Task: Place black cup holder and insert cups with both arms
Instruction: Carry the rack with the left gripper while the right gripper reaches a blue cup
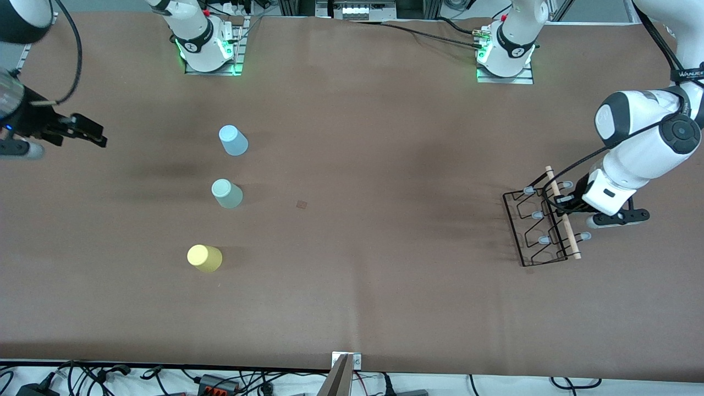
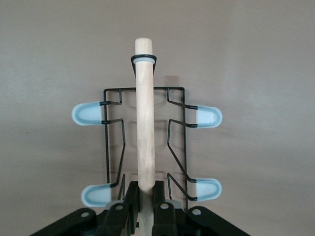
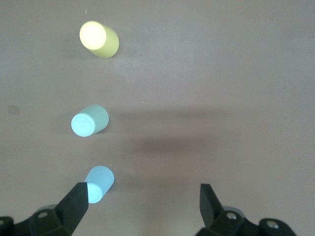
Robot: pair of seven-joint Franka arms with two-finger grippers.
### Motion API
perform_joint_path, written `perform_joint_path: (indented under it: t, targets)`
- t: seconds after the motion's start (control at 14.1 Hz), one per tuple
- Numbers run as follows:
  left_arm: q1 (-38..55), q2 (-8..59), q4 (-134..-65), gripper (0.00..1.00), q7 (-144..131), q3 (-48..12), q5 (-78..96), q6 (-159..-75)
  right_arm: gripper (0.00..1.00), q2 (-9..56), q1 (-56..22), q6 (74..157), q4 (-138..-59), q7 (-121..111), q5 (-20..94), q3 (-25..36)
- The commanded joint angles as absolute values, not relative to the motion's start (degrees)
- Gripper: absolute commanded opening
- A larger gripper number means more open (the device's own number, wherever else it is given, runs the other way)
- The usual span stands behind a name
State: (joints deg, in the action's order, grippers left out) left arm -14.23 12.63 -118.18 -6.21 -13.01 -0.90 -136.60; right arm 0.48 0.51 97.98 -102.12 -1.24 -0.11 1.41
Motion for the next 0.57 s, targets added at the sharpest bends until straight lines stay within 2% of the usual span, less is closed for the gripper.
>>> perform_joint_path:
  t: [0.0,0.28,0.5]
  targets:
    - [-14.06,7.92,-118.48,0.00,-6.06,-16.16,-0.70,-132.31,1.00,4.73,-2.28,98.87,-101.34,-1.23,0.00,1.41]
    - [-12.93,9.57,-103.05,0.00,-10.78,-24.85,0.26,-113.86,1.00,15.45,-7.37,100.97,-98.27,-1.14,0.09,1.41]
    - [-7.58,12.12,-95.29,0.00,-24.57,-29.08,0.00,-108.03,1.00,20.11,-10.19,105.11,-99.14,4.27,0.09,1.41]
